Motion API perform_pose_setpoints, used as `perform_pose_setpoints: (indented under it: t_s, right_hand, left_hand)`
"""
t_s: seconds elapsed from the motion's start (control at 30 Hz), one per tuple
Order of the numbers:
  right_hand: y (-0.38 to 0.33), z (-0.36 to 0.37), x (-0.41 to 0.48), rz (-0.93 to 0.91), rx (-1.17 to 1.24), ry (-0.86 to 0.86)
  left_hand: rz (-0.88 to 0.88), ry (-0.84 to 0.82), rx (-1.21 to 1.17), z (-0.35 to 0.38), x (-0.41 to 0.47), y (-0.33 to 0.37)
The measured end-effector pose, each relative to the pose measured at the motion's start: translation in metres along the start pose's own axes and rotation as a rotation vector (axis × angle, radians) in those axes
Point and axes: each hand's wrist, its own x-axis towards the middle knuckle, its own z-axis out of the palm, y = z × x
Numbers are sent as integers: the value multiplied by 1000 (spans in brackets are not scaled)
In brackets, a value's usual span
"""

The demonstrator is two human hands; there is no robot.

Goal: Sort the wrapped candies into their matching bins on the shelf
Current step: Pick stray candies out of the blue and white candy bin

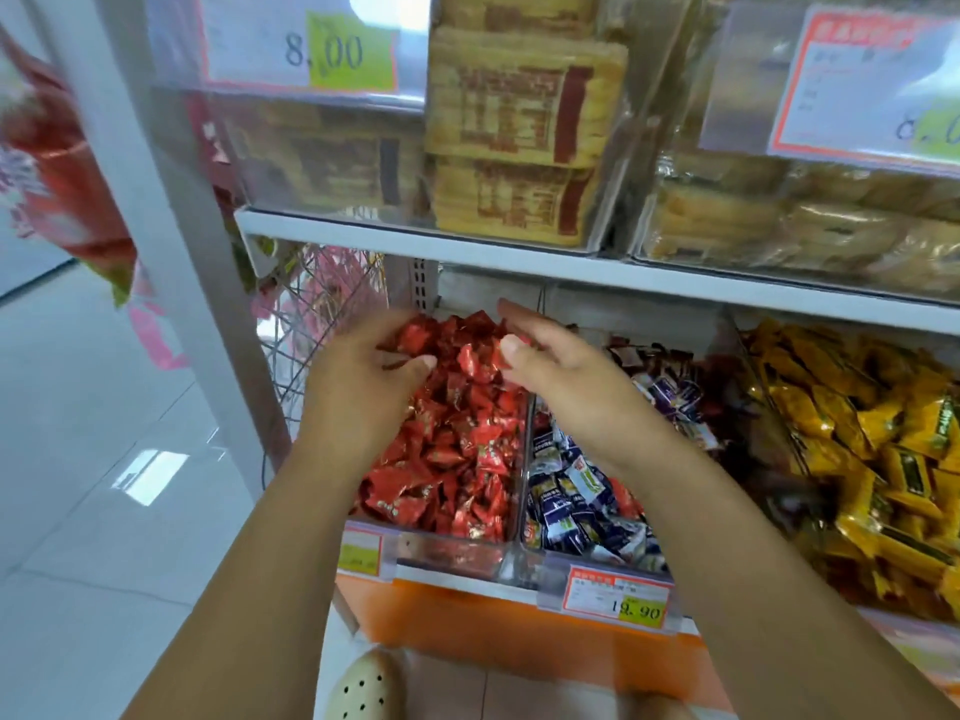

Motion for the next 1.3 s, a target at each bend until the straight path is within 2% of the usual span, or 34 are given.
perform_pose_setpoints:
  t_s: [0.1, 0.17, 0.23, 0.33, 0.4, 0.5, 0.6, 0.67, 0.8, 0.9, 1.03, 1.2, 1.3]
  right_hand:
    - [1, -2, 0, 51, 123, -18]
    - [2, -14, -5, 30, 70, 59]
    - [7, -34, -12, 52, -155, 130]
    - [23, -61, -26, 212, -666, 13]
    - [36, -64, -34, 290, -764, -52]
    - [53, -56, -41, 283, -774, -72]
    - [52, -62, -44, 255, -721, -51]
    - [41, -71, -47, 214, -616, 33]
    - [15, -66, -42, 45, -73, 310]
    - [3, -47, -17, -46, 161, 415]
    - [-2, -23, 6, -116, 223, 336]
    - [9, -17, 8, -54, 187, 292]
    - [12, -18, 6, -29, 178, 168]
  left_hand:
    - [21, -125, 44, 2, 0, -5]
    - [77, -121, 87, 3, -4, -2]
    - [125, -128, 100, 6, -9, 5]
    - [190, -238, 120, 18, -21, 18]
    - [254, -335, 154, 29, -31, 25]
    - [291, -441, 211, 44, -42, 33]
    - [269, -454, 237, 49, -43, 33]
    - [265, -455, 232, 48, -41, 32]
    - [217, -447, 255, 41, -41, 32]
    - [197, -449, 297, 39, -48, 29]
    - [192, -468, 285, 37, -54, 27]
    - [190, -477, 272, 36, -51, 27]
    - [184, -489, 260, 35, -50, 26]
